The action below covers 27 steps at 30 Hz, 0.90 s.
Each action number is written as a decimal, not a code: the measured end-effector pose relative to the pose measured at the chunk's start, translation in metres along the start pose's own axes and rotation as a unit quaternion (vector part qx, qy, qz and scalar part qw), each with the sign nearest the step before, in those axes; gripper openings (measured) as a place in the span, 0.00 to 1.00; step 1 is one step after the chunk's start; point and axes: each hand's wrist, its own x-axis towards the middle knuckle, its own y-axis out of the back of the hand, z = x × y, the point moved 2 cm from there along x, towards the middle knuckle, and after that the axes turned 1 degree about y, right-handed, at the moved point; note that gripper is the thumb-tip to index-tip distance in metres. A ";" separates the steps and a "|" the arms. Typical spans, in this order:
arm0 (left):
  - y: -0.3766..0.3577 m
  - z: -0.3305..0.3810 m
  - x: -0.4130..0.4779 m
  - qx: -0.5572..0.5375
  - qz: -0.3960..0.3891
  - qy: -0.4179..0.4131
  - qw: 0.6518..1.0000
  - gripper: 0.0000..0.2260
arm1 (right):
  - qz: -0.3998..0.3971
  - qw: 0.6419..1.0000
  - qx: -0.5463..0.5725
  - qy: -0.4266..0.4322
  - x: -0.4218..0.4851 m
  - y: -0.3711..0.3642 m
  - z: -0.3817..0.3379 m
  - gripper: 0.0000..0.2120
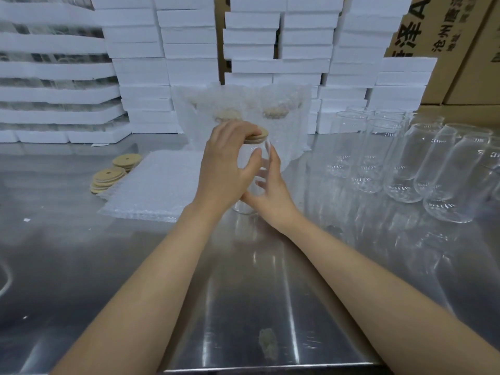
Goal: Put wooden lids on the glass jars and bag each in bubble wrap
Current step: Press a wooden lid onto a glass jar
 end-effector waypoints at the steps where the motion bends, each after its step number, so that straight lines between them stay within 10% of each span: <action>1: 0.000 0.000 0.000 0.009 0.002 0.002 1.000 0.12 | -0.002 1.000 0.002 -0.001 0.000 0.000 -0.001 0.51; 15: -0.004 -0.014 -0.017 0.044 -0.011 -0.039 0.998 0.21 | 0.008 1.000 0.018 -0.021 -0.003 0.002 -0.007 0.51; 18: 0.009 -0.033 -0.023 0.032 0.029 0.096 0.994 0.20 | 0.015 1.000 0.003 -0.018 -0.005 0.011 -0.009 0.51; 22: 0.047 -0.079 -0.026 0.233 -0.001 0.329 0.915 0.16 | 0.018 1.000 -0.005 -0.020 -0.007 0.023 -0.014 0.52; 27: 0.053 -0.095 -0.035 0.379 -0.174 0.379 0.826 0.15 | 0.009 1.000 -0.003 -0.026 -0.008 0.024 -0.013 0.52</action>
